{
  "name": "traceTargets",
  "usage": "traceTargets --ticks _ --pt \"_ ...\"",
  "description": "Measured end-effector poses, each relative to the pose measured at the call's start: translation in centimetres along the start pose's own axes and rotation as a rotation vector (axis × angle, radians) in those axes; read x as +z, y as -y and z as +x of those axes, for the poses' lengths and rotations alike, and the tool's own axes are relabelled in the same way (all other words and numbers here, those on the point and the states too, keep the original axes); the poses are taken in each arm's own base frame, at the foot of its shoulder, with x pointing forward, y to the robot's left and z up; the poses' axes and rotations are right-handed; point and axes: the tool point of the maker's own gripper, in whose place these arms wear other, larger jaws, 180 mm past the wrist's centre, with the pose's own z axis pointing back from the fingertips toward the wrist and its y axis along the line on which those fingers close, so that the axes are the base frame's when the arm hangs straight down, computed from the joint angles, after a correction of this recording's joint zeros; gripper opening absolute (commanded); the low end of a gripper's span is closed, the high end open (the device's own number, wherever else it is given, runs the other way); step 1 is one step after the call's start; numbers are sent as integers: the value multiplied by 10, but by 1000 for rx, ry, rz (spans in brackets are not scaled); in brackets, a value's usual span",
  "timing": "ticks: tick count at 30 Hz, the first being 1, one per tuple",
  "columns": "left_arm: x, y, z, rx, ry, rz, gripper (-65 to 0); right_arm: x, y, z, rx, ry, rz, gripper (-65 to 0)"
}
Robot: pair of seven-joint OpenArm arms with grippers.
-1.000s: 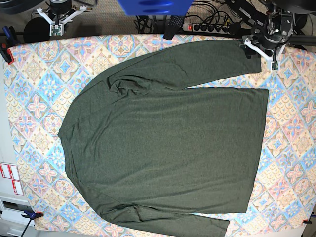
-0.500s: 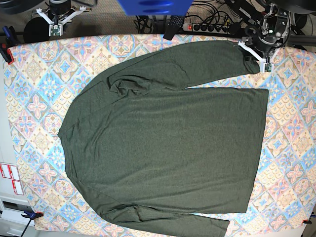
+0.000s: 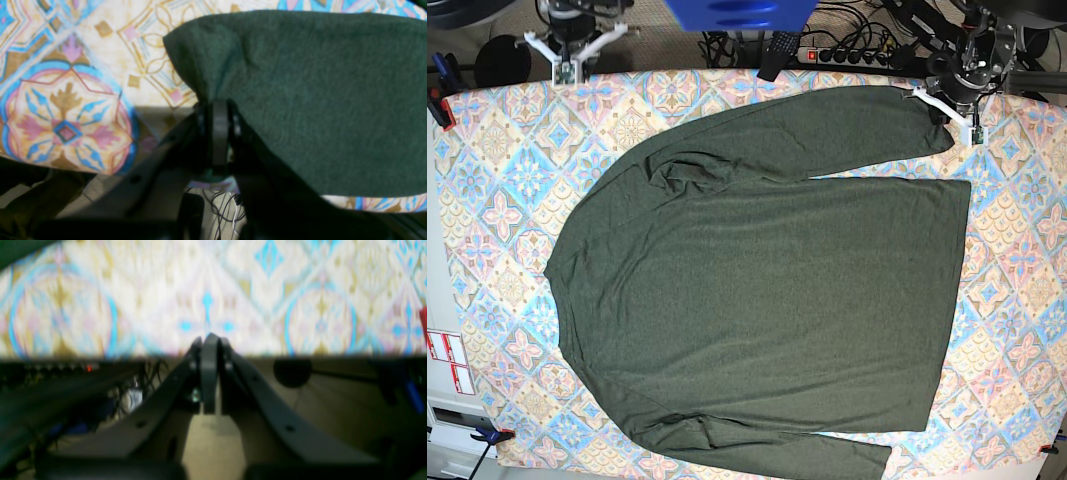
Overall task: Fold the T-shirt properly
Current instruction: 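Move the right gripper to the other shoulder corner and grasp it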
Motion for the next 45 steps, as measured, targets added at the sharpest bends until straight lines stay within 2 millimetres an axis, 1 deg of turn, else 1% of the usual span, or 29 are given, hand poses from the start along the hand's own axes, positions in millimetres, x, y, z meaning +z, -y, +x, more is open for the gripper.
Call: traceTargets --ticks 3,7,10,12,15,20,23,24,25,27,29,30,33,35,37,39,40,42,44,45 --pt "0 1 1 3 7 -1 -650 -11 -7 12 -4 -8 15 -570" --pt "0 1 1 2 7 -2 -650 -23 -21 30 -9 2 49 -514" --pt "0 1 1 3 11 -2 -650 -33 -24 47 -15 17 54 -484" --pt "0 1 1 3 9 -2 -650 -40 -23 57 -20 9 47 -463" --pt "0 1 1 3 9 -2 -650 -51 -19 78 -29 22 35 -443" --pt "0 1 1 3 9 -2 -650 -67 -15 136 -51 112 25 -436" --pt "0 1 1 4 8 -2 -650 -72 -13 153 -59 130 21 -436" --pt "0 1 1 5 9 -3 -650 -75 -13 156 -60 134 22 -436" --pt "0 1 1 5 9 -3 -650 -80 -13 153 -61 120 20 -436" --pt "0 1 1 5 10 -3 -650 -91 -8 142 -72 72 12 -436" --pt "0 1 1 5 10 -3 -650 -100 1 135 -92 43 -11 -436" --pt "0 1 1 5 10 -3 -650 -104 4 134 -119 37 -10 -436" --pt "0 1 1 5 10 -3 -650 -115 3 136 -253 34 49 -436" --pt "0 1 1 5 9 -3 -650 -122 3 131 -335 13 85 -436" --pt "0 1 1 4 9 -3 -650 -128 12 126 -373 -11 89 -436" --pt "0 1 1 2 6 -5 -650 -135 29 127 -389 -12 72 -436" --pt "0 1 1 1 6 -5 -650 -138 34 130 -407 -6 72 -436" --pt "0 0 1 2 7 -2 -650 -143 38 130 -423 -10 74 -436" --pt "0 -1 2 -2 7 0 -650 -147 35 125 -445 -29 91 -435" --pt "1 -2 2 -7 6 -2 -650 -149 29 120 -451 -51 104 -435"
